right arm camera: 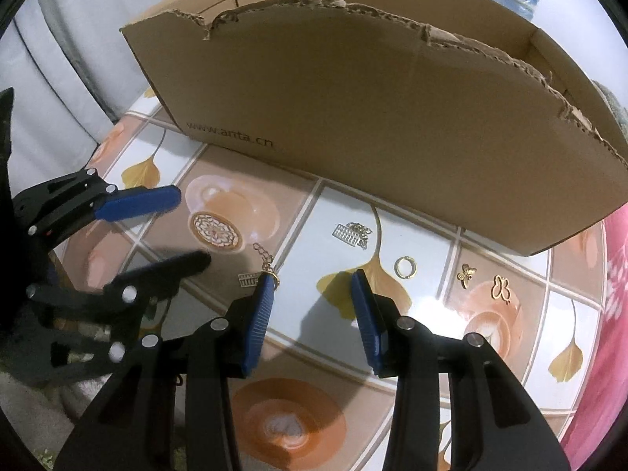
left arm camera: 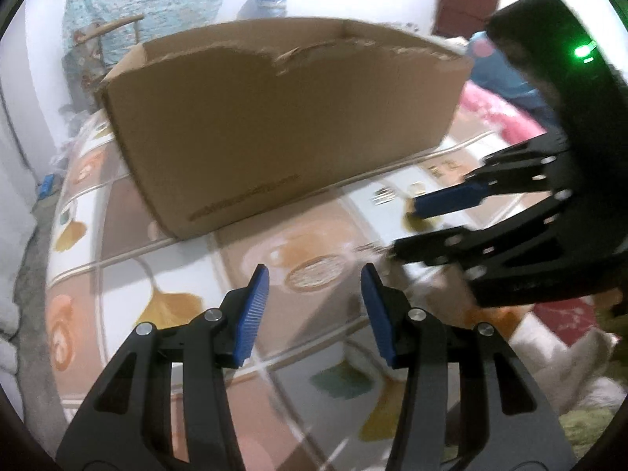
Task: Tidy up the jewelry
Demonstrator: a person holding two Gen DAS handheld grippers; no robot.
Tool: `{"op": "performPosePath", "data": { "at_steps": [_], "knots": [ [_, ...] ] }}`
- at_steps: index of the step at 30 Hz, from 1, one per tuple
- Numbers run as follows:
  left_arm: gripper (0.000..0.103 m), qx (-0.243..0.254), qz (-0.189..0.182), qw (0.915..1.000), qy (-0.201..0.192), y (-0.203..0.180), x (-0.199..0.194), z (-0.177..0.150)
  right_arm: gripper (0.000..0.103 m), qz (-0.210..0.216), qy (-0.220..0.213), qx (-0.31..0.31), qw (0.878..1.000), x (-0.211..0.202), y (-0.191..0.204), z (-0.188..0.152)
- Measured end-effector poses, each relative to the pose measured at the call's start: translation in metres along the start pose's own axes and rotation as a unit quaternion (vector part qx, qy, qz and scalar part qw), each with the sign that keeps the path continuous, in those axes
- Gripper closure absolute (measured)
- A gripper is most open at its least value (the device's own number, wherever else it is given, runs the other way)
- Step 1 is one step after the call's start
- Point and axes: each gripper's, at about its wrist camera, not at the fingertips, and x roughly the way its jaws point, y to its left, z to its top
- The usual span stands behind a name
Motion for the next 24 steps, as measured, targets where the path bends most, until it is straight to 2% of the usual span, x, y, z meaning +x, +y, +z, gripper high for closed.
{"op": "performPosePath", "data": {
  "at_steps": [5, 8, 11, 24],
  "knots": [
    [0.052, 0.029, 0.010, 0.9995, 0.006, -0.016, 0.010, 0.000, 0.063, 0.007, -0.003, 0.002, 1.000, -0.001, -0.004, -0.003],
    [0.052, 0.027, 0.012, 0.9995, 0.012, -0.017, 0.016, 0.001, 0.063, 0.009, -0.005, -0.001, 1.000, -0.002, -0.007, -0.004],
    [0.051, 0.036, 0.029, 0.9988, 0.014, -0.019, 0.019, 0.002, 0.063, 0.010, -0.006, -0.002, 1.000, -0.006, -0.012, -0.006],
    [0.048, 0.033, 0.034, 0.9987, 0.017, -0.020, 0.022, 0.007, 0.063, -0.003, -0.006, 0.002, 1.000, -0.007, -0.023, -0.010]
  ]
}}
